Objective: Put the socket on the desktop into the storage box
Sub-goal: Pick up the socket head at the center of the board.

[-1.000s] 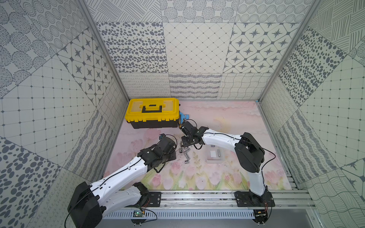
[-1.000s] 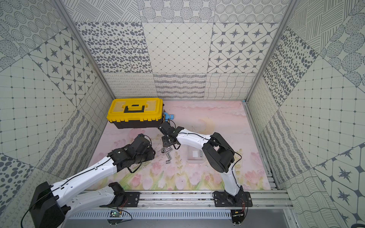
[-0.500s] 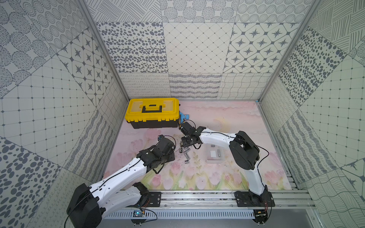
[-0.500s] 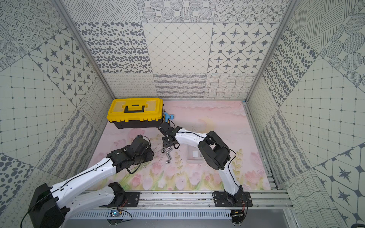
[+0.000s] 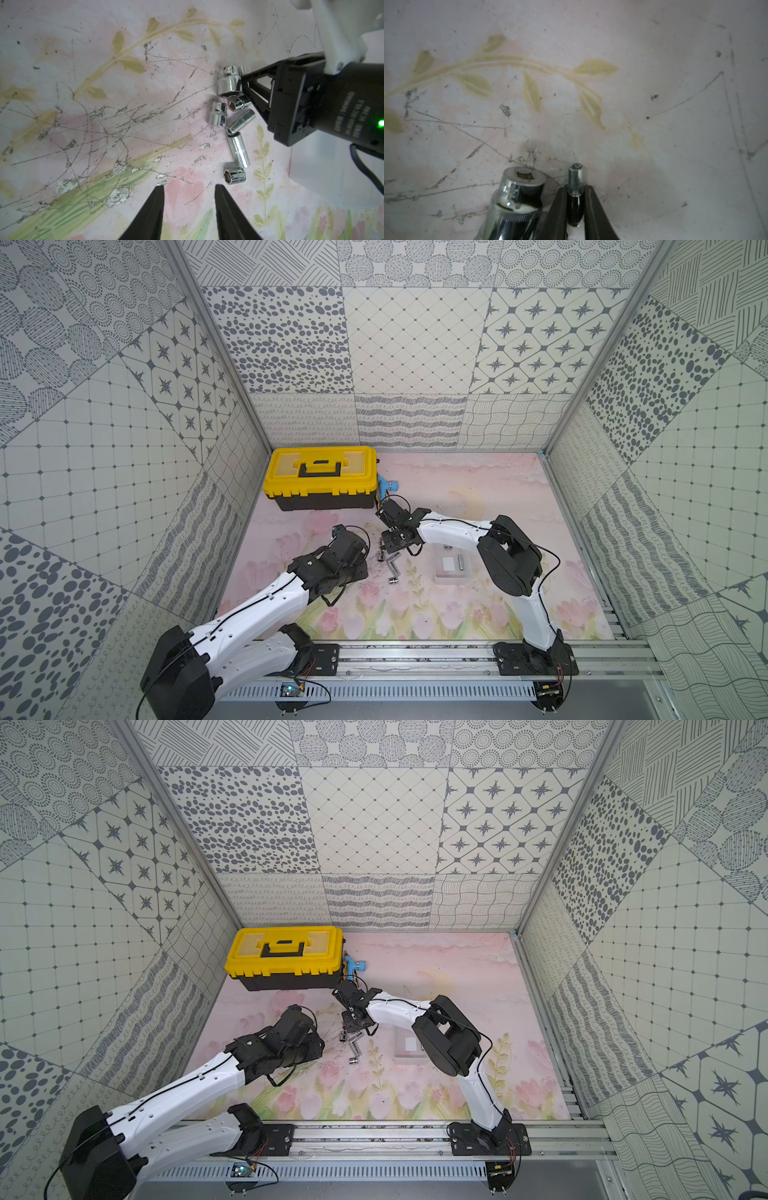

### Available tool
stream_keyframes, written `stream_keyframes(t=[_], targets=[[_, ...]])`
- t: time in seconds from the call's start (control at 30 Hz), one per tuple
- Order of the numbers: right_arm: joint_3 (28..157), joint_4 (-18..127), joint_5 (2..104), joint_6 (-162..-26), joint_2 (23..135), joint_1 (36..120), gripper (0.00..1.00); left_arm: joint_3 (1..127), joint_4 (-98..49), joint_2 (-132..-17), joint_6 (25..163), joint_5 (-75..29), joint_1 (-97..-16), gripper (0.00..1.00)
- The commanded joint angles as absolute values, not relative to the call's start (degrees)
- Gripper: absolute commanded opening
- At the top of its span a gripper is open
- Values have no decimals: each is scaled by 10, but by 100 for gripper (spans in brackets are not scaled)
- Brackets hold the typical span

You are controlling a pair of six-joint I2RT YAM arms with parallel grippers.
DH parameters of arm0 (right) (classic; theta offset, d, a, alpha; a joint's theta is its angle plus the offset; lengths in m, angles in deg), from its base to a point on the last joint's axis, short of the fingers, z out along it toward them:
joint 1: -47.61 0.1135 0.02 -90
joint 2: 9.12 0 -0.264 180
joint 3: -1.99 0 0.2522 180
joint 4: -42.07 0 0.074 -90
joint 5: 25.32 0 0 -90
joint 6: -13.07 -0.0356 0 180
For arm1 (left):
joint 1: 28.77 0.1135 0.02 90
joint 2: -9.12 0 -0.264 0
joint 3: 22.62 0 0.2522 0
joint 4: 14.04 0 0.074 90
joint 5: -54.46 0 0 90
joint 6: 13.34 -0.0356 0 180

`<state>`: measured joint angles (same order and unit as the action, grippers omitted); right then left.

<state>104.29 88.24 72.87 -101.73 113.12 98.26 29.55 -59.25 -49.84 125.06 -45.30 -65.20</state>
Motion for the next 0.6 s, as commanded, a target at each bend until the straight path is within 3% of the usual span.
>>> stream_keyframes(t=[0.0, 0.23, 0.57], targets=[[1043, 881, 735, -1014, 1150, 976, 14, 297, -580, -504, 1253, -445, -650, 45], [1030, 855, 738, -991, 1126, 968, 1, 319, -585, -511, 1242, -444, -646, 47], [897, 725, 707, -964, 919, 967, 0, 403, -576, -506, 1208, -366, -612, 54]])
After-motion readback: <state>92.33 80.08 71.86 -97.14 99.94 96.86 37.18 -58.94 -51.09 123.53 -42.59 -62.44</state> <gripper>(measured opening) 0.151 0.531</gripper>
